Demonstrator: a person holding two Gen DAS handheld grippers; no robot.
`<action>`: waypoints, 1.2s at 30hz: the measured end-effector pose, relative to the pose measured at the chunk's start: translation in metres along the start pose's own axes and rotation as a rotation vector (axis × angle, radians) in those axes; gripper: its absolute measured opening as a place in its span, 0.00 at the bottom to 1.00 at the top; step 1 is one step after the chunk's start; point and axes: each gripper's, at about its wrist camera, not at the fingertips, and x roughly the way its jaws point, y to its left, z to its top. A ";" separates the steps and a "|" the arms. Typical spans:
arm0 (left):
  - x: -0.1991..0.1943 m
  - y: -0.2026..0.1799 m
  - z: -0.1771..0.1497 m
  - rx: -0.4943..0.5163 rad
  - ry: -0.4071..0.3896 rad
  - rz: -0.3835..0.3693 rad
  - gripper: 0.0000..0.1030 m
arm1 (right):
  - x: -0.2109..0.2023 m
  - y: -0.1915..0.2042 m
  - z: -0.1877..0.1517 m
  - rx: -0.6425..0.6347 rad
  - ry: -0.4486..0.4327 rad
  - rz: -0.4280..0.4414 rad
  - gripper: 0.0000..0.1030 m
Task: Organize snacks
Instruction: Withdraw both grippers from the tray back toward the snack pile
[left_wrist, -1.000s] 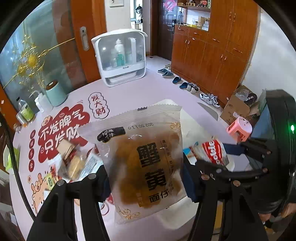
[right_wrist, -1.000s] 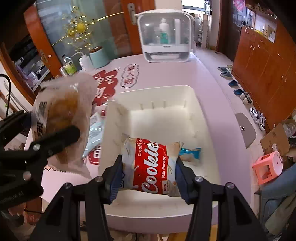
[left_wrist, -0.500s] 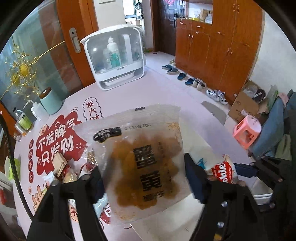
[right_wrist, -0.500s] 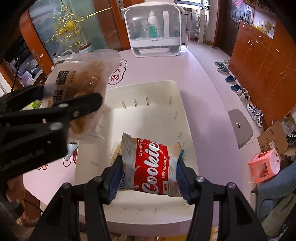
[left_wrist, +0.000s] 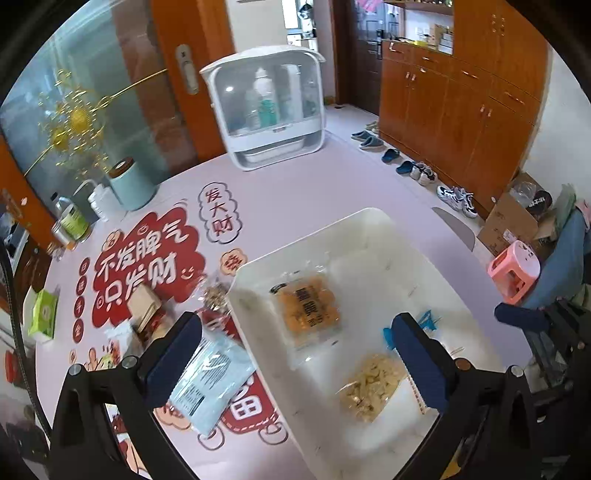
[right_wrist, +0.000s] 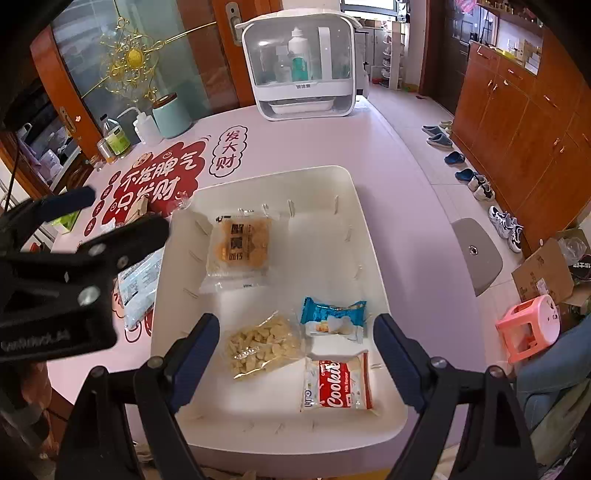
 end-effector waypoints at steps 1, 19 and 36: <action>-0.003 0.003 -0.003 -0.007 0.000 0.004 0.99 | -0.001 0.001 0.000 0.001 -0.002 -0.002 0.84; -0.066 0.103 -0.078 -0.174 -0.021 0.115 0.99 | -0.012 0.062 0.004 -0.055 -0.020 -0.005 0.84; -0.139 0.283 -0.121 -0.227 -0.119 0.296 0.99 | -0.012 0.197 0.009 -0.066 -0.040 -0.010 0.84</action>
